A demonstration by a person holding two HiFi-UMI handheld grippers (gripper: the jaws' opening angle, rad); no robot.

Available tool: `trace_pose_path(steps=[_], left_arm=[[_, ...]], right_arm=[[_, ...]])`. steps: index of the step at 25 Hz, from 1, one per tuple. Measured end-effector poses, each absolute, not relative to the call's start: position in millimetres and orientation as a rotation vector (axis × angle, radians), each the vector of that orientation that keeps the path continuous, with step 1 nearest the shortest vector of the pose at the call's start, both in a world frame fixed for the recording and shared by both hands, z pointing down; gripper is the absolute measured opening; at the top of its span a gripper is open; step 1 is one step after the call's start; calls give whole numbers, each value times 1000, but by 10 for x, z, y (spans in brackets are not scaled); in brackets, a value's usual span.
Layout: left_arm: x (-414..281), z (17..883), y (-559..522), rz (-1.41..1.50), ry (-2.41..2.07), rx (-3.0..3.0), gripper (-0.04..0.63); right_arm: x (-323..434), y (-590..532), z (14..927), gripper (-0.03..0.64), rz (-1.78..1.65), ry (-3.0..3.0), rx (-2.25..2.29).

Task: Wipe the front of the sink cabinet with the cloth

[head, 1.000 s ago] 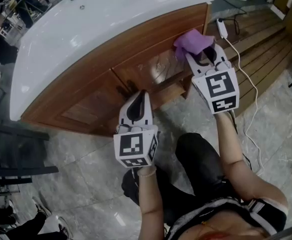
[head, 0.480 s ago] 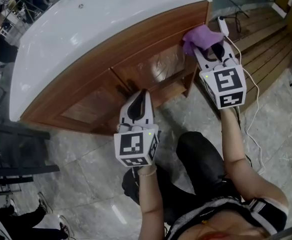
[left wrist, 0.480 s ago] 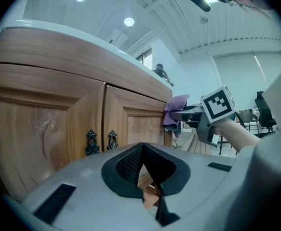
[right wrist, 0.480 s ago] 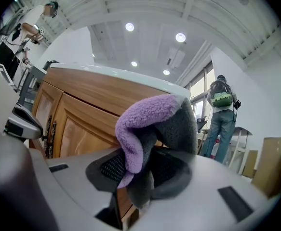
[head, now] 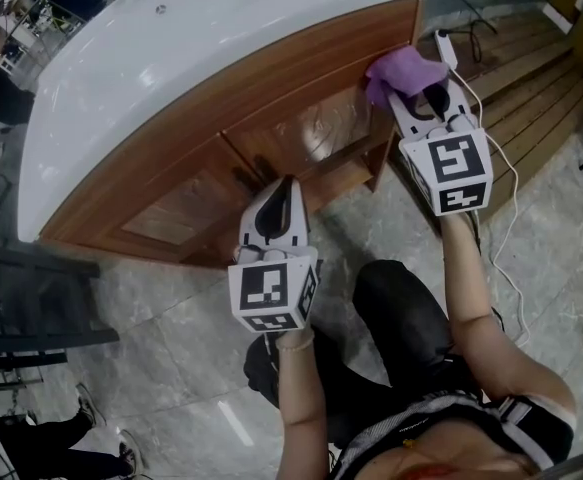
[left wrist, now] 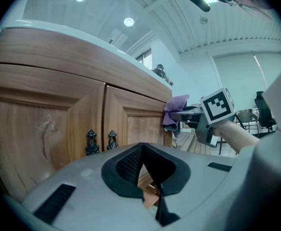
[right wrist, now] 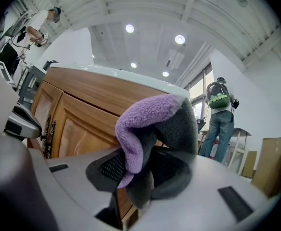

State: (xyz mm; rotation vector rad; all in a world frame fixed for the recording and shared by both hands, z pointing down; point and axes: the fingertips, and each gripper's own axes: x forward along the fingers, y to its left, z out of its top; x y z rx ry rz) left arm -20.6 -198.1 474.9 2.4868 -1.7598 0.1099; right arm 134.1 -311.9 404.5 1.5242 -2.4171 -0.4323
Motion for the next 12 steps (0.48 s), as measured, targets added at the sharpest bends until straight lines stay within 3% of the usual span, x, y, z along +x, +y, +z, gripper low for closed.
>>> trace_pose_path(steps=[12], left_arm=[[-282, 4756, -1910, 125, -1781, 2462, 0]], right_arm=[[969, -2725, 4202, 164, -348, -2553, 1382]])
